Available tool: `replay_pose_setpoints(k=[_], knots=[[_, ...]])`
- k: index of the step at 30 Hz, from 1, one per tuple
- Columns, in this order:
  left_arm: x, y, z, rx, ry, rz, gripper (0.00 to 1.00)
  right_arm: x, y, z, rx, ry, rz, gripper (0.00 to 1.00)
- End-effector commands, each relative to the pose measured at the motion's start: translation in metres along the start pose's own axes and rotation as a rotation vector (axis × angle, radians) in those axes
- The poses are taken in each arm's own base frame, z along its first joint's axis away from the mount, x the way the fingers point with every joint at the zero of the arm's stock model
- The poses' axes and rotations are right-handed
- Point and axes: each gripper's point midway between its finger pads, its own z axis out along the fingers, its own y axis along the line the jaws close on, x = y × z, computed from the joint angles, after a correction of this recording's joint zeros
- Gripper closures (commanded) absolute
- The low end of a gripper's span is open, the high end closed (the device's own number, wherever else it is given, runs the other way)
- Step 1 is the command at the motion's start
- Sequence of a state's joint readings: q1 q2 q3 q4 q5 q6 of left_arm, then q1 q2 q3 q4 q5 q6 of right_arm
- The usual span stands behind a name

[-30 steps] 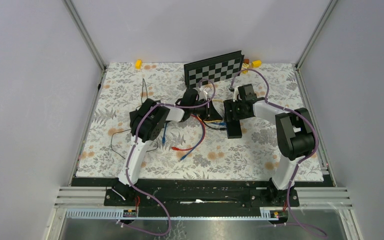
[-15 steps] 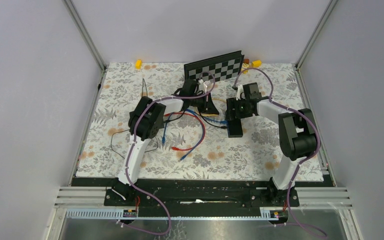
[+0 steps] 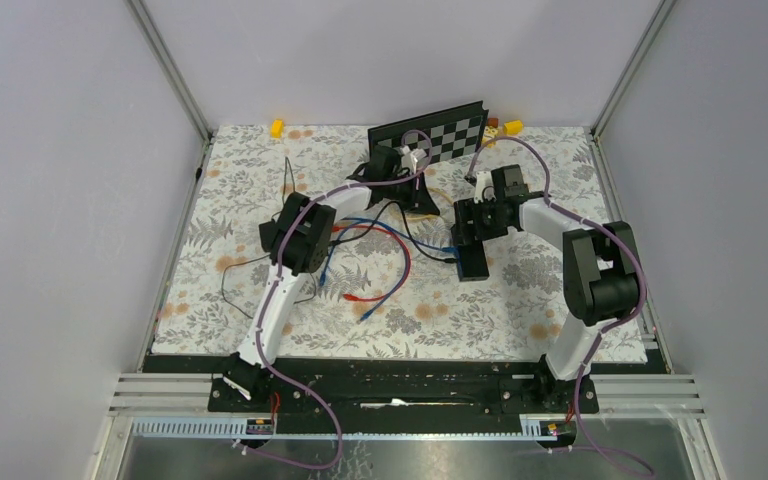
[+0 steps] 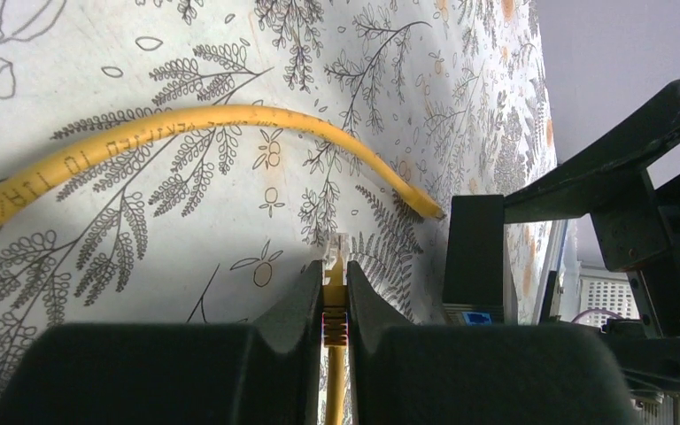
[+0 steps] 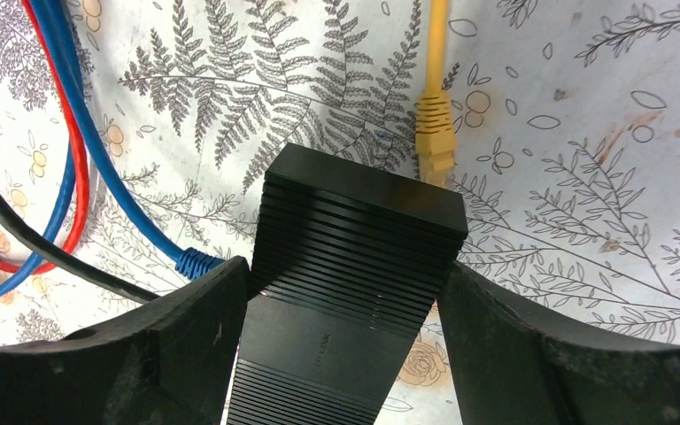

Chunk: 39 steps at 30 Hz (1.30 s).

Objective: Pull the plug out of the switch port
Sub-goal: Pick up the connector from the center of the board.

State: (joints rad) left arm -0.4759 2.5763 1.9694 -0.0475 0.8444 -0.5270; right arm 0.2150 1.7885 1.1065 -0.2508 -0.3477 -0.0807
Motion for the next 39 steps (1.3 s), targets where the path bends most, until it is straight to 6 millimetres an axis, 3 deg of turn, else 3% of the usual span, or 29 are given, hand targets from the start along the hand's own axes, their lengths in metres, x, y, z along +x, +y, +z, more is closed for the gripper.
replay_pose_setpoints(k=[1, 8, 13, 17, 20, 31, 39], knots=[[0.007, 0.021, 0.011, -0.063, 0.010, -0.008, 0.87, -0.001, 0.011, -0.003, -0.071, 0.013, -0.010, 0.20], [0.005, 0.005, 0.015, -0.032, 0.016, 0.011, 0.75, 0.011, 0.016, 0.004, -0.107, 0.052, 0.030, 0.20], [0.004, -0.004, 0.003, -0.041, 0.021, 0.069, 0.51, 0.012, 0.012, 0.006, -0.081, 0.057, 0.030, 0.13], [0.001, -0.016, -0.014, -0.059, 0.012, 0.143, 0.33, -0.001, 0.012, -0.004, -0.062, 0.017, 0.011, 0.02], [-0.005, -0.026, -0.027, -0.071, -0.004, 0.201, 0.22, -0.014, 0.012, -0.015, -0.047, -0.025, -0.016, 0.00], [-0.031, -0.050, -0.078, -0.069, -0.082, 0.256, 0.11, -0.064, 0.006, -0.039, 0.025, -0.169, -0.127, 0.05], [-0.026, -0.060, -0.129, -0.040, -0.138, 0.247, 0.05, -0.106, -0.010, -0.011, 0.051, -0.191, -0.182, 0.18]])
